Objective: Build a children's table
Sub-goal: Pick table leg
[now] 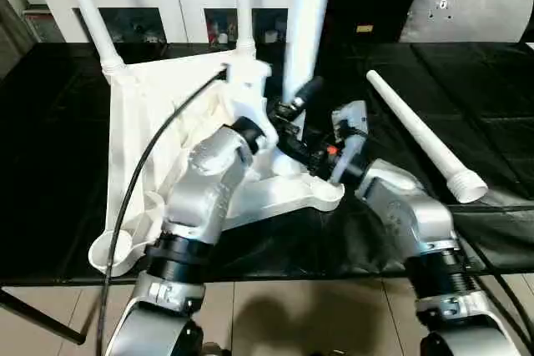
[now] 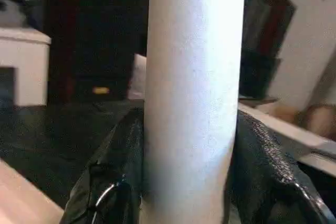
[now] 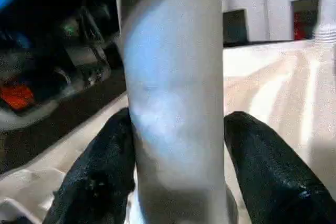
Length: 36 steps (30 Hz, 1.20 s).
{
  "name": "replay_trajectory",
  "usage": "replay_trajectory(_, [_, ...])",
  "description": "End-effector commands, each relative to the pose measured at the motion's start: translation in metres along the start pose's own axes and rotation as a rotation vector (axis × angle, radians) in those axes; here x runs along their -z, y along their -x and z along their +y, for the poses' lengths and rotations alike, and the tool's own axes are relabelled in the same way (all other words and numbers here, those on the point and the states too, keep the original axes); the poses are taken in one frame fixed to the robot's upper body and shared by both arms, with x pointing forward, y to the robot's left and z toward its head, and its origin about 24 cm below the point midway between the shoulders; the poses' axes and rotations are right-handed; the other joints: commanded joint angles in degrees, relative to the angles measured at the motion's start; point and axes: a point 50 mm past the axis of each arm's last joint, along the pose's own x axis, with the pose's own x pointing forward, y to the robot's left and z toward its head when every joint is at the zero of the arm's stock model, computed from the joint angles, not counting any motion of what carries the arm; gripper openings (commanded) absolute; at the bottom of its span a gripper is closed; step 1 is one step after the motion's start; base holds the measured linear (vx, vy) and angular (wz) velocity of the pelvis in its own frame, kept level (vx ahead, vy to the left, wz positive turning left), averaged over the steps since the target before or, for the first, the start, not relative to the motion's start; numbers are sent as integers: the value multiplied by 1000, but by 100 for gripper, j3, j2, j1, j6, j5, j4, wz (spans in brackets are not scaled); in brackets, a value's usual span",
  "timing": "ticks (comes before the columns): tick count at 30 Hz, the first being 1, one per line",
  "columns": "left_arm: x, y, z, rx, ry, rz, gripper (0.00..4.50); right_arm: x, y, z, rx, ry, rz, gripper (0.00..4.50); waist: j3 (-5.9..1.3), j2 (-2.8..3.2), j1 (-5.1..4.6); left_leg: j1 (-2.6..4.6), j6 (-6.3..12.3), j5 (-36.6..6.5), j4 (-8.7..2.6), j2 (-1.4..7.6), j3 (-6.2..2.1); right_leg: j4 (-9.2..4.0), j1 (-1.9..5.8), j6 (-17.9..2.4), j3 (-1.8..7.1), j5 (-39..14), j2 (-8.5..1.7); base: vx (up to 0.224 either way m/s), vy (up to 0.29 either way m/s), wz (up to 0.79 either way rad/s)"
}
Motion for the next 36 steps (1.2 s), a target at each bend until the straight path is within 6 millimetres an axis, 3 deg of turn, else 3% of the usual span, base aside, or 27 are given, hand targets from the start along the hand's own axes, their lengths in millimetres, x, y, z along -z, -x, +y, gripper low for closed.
replay_trajectory(1, [-5,2,4,55,57,10,188,-16,12,-1,-77,-32,-30,307,-429,-78,17,31,502,-766,-361,270,-74,-351,378,-1144,287,-1135,-338,0,0,0])
replay_trajectory(6, [-13,9,7,176,169,18,188,-26,36,-2,-183,-107,-32,349,-428,-91,37,20,583,-734,-350,258,-71,-364,395,-1125,278,-1247,-351,0,0,0])
replay_trajectory(12, [-17,14,7,284,198,54,188,-34,45,-7,-182,-100,-28,394,-421,-92,31,37,459,-760,-361,261,-72,-394,360,-1047,267,-1538,-339,0,0,0])
replay_trajectory(16, [-20,17,1,399,194,86,188,-32,48,-1,-245,-68,51,437,-429,-94,45,35,465,-669,-356,265,-71,-369,367,-1060,275,-1379,-335,0,0,0])
replay_trajectory(23, [-27,19,-14,568,204,67,188,-31,47,8,-355,-8,126,439,-419,-101,72,33,442,-739,-357,281,-66,-378,366,-1101,281,-1498,-358,0,0,0])
replay_trajectory(25, [-29,24,-24,673,237,55,188,-30,47,13,-426,-4,149,439,-421,-131,78,31,434,-741,-356,282,-59,-367,372,-1127,284,-1488,-355,0,0,0])
replay_trajectory(28, [-29,25,-26,704,239,59,188,-30,48,16,-462,-3,163,439,-415,-113,92,32,478,-718,-350,283,-60,-363,364,-1108,285,-1490,-345,0,0,0])
replay_trajectory(36, [-26,29,-31,762,218,101,188,-26,49,25,-591,2,225,439,-414,-132,120,33,468,-736,-350,280,-63,-386,360,-998,284,-1685,-341,0,0,0])
